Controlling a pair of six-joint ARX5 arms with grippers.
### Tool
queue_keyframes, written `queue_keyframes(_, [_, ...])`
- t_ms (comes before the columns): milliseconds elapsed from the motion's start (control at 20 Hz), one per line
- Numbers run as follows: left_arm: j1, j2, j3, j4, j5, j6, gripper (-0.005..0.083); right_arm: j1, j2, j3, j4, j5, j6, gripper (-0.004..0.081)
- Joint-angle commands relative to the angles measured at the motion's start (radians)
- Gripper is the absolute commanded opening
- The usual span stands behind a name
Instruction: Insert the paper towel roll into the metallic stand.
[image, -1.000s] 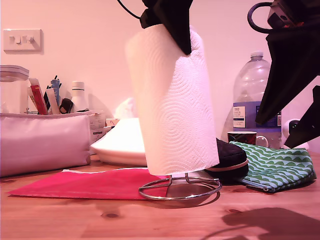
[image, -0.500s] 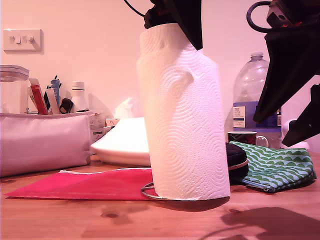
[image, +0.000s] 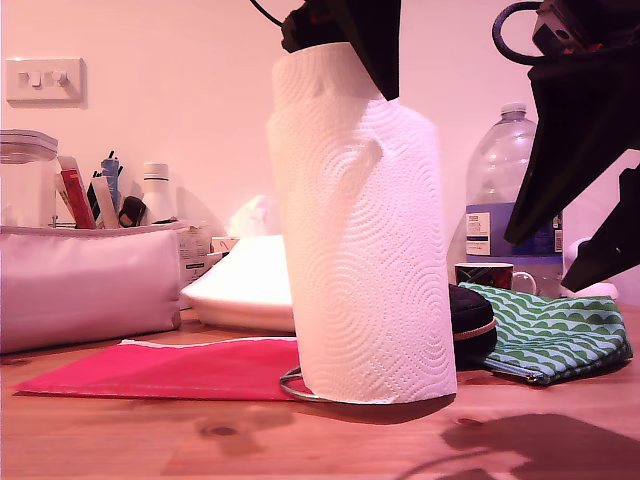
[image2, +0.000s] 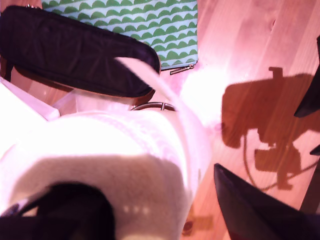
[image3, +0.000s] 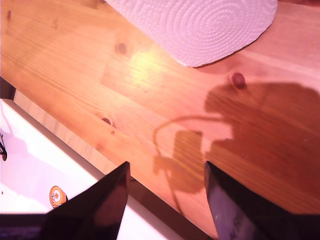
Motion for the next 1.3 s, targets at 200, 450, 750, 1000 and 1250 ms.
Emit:
queue_keyframes(200, [-0.004, -0.029, -0.039, -0.021, -0.034, -0.010, 0.0486, -0.003, -0.010, 0.013, 0.006, 0.000, -0.003, 0.0423])
queue_keyframes(450, [-0.007, -0.030, -0.038, -0.019, -0.063, -0.002, 0.0486, -0.003, -0.010, 0.013, 0.006, 0.000, -0.003, 0.0423])
queue_keyframes(750, [-0.007, -0.045, 0.011, -0.018, -0.053, -0.003, 0.0483, -0.003, -0.010, 0.013, 0.021, 0.000, -0.003, 0.0423])
queue_keyframes(1000, [-0.007, -0.144, 0.042, -0.019, -0.051, -0.029, 0.0388, -0.003, -0.010, 0.013, 0.035, 0.000, -0.011, 0.0423])
queue_keyframes(1250, [-0.007, -0.269, 0.042, -0.019, -0.051, -0.038, -0.0003, -0.003, -0.010, 0.033, 0.047, -0.001, -0.025, 0.0367])
